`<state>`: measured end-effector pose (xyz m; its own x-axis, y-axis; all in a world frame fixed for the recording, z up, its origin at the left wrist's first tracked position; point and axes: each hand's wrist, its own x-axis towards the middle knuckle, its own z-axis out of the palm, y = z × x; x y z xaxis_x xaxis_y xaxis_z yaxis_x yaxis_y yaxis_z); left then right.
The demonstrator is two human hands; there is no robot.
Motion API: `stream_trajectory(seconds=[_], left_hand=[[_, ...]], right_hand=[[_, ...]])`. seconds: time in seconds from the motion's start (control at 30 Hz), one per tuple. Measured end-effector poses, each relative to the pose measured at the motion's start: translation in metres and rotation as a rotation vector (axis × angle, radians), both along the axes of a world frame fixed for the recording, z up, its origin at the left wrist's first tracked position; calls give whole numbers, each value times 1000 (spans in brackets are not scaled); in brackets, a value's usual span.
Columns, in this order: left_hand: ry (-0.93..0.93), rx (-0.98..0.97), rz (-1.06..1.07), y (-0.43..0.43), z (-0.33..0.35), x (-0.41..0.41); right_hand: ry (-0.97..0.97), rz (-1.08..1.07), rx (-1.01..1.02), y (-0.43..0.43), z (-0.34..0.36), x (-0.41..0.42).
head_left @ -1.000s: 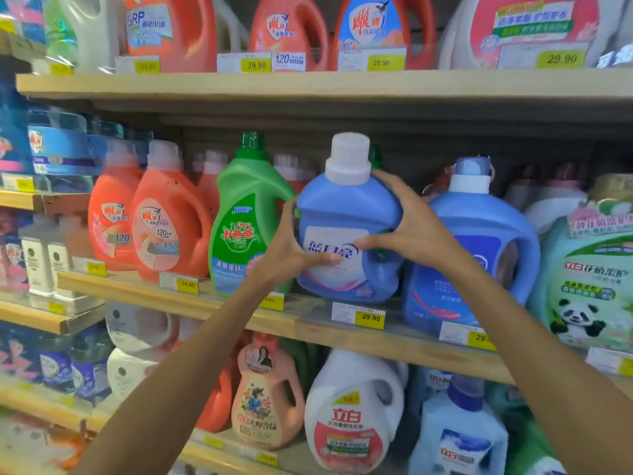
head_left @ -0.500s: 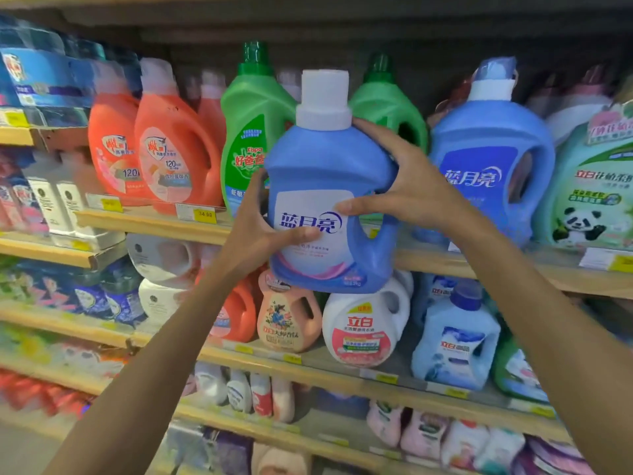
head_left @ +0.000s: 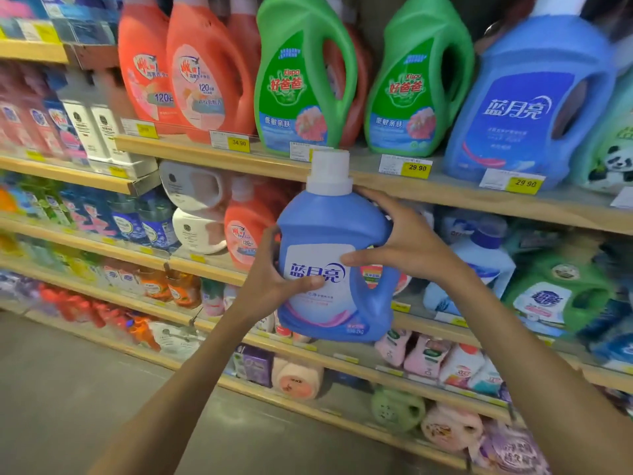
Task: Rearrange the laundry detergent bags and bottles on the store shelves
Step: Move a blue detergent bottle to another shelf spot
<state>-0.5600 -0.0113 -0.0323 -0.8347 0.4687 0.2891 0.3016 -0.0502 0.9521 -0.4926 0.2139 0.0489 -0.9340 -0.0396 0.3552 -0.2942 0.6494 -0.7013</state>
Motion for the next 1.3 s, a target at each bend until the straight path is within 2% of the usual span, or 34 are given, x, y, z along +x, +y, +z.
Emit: stream_trajectory(seconds=[0.2,0.33,0.57,0.83,1.0,1.3], left_hand=[[-137,16,46,-10,-34,52],[-200,-58,76,-17,-59,85],[-315,-196,68,-32,-113,157],[-491,-217,58,-44,-176,222],[-597,-226,42,-44,-203,228],[-627,-273,-32,-31,-232,177]], right_hand=[[-110,-53,-21,-8,-37,37],[-137,-90,-1,-13,-67,71],[-281,-98,-128,-23,-135,142],[-440,-135,-120,-39,-199,199],[-481,-129,-133,-39,-223,201],[-539,-184,-153,-31,-247,159]])
